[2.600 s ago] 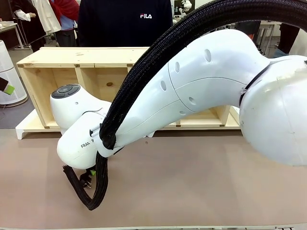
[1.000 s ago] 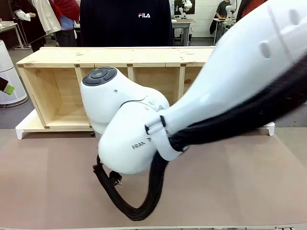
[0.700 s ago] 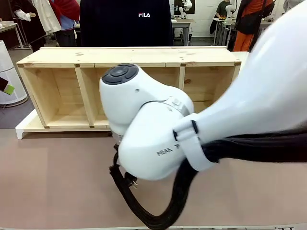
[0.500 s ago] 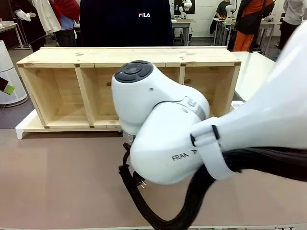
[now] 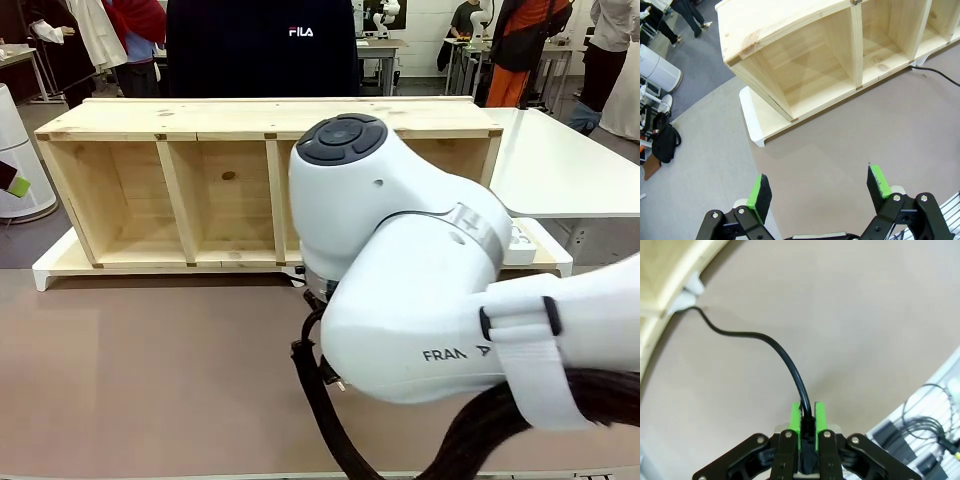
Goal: Perform cable management.
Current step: Pull the grasped Power Cable to the location of the Power Strip.
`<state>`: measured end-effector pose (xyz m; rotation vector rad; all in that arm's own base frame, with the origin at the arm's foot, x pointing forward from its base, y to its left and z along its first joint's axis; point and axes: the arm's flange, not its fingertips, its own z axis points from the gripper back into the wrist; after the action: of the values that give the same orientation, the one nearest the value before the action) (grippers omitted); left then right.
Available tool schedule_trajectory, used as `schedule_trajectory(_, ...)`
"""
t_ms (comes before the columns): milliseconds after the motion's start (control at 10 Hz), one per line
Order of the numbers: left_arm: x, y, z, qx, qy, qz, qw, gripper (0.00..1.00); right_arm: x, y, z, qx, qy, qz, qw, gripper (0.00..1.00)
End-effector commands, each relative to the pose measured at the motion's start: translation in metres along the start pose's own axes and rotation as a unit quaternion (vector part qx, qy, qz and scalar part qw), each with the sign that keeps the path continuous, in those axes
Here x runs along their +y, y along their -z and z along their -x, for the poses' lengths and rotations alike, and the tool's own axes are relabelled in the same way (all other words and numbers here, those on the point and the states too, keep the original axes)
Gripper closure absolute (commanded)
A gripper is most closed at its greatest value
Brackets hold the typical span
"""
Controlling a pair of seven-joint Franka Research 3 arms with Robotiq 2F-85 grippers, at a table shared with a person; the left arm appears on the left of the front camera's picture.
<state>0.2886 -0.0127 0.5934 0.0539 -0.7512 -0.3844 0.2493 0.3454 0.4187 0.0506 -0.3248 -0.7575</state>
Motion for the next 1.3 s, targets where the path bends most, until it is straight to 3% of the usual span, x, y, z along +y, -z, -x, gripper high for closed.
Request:
schedule_trajectory(0,0.000,0.000,0.000,0.000,0.000,-0.001,1.000,0.00,-0.021,-0.011,-0.009,-0.007,0.040,0.015,0.999,0.86)
schedule_trajectory(200,0.000,0.000,0.000,0.000,0.000,-0.001,1.000,0.00,-0.034,-0.013,-0.029,-0.015,0.099,0.013,0.995,0.86)
schedule_trajectory(1200,0.000,0.000,0.000,0.000,0.000,-0.001,1.000,0.00,-0.029,-0.012,-0.042,-0.016,0.091,0.007,0.996,0.86)
